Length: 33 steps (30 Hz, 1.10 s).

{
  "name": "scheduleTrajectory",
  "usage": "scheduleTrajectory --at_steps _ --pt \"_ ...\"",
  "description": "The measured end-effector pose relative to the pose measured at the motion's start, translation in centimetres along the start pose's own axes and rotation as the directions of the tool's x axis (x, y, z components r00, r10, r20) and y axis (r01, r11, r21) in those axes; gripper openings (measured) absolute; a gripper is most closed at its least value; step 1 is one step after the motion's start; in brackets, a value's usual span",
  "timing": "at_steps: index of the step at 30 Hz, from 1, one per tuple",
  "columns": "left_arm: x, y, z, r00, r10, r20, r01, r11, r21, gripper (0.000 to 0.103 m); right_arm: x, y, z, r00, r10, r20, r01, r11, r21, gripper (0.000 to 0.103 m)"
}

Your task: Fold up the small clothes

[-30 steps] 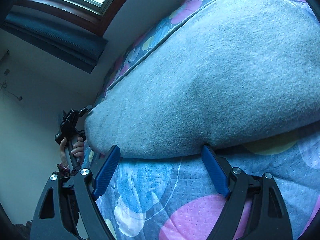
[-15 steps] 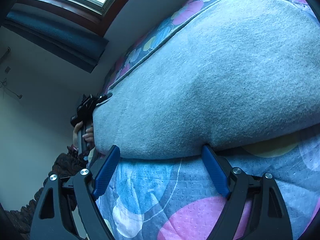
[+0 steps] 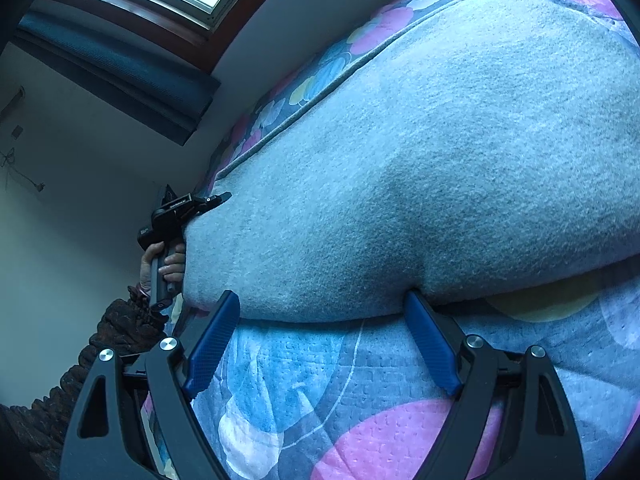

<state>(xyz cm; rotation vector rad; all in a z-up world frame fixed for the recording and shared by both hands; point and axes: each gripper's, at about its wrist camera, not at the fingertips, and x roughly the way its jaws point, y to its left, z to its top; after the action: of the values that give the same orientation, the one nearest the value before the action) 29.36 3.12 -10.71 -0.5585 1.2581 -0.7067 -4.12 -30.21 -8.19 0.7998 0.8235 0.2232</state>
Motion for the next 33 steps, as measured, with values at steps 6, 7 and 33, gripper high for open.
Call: scheduleTrajectory --at_steps 6,7,33 --pt "-2.1 -6.8 0.7 0.999 0.034 0.043 -0.037 0.998 0.06 0.017 -0.2 0.0 -0.1 1.0 0.009 0.004 -0.009 1.0 0.015 0.083" --pt "-2.3 -8.3 0.7 0.998 0.048 0.048 -0.052 0.996 0.078 0.016 -0.2 -0.1 -0.1 1.0 0.012 0.004 -0.012 1.0 0.021 0.083" --pt "23.5 -34.3 -12.2 0.83 0.551 0.087 -0.539 0.754 0.376 0.027 -8.8 -6.9 -1.6 0.982 0.189 -0.001 -0.186 0.966 0.178 0.083"
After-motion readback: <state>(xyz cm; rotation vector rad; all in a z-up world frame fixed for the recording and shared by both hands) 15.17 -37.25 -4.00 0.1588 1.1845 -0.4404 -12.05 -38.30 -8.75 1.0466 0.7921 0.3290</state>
